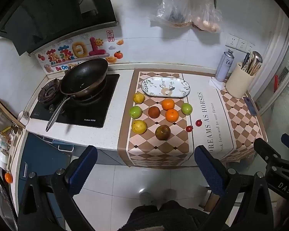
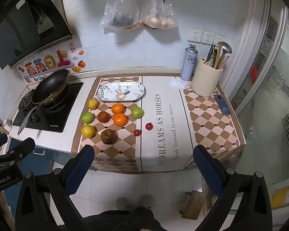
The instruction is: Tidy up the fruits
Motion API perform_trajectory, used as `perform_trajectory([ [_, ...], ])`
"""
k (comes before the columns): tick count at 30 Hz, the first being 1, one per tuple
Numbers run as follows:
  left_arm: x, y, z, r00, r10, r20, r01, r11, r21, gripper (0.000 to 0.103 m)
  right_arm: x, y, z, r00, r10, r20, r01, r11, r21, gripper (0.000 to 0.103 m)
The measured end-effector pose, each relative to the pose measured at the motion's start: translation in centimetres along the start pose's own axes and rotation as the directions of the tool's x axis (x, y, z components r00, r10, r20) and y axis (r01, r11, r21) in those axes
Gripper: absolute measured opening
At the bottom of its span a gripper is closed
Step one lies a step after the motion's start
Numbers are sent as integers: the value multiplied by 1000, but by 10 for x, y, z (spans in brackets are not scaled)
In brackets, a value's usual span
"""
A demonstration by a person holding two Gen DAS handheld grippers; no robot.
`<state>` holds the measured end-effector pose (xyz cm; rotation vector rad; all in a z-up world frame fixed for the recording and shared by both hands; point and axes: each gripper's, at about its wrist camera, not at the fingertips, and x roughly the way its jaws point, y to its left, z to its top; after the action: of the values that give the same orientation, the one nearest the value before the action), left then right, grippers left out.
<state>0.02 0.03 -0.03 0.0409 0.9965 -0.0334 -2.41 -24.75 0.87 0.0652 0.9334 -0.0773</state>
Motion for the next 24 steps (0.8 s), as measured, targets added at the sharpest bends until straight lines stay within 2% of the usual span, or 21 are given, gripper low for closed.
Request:
perform_trajectory([
  [24,-11,1,4,1000,10,14,-10,1000,7,103,-8,5,-11,1000,11,-2,-11,1000,-5,103],
])
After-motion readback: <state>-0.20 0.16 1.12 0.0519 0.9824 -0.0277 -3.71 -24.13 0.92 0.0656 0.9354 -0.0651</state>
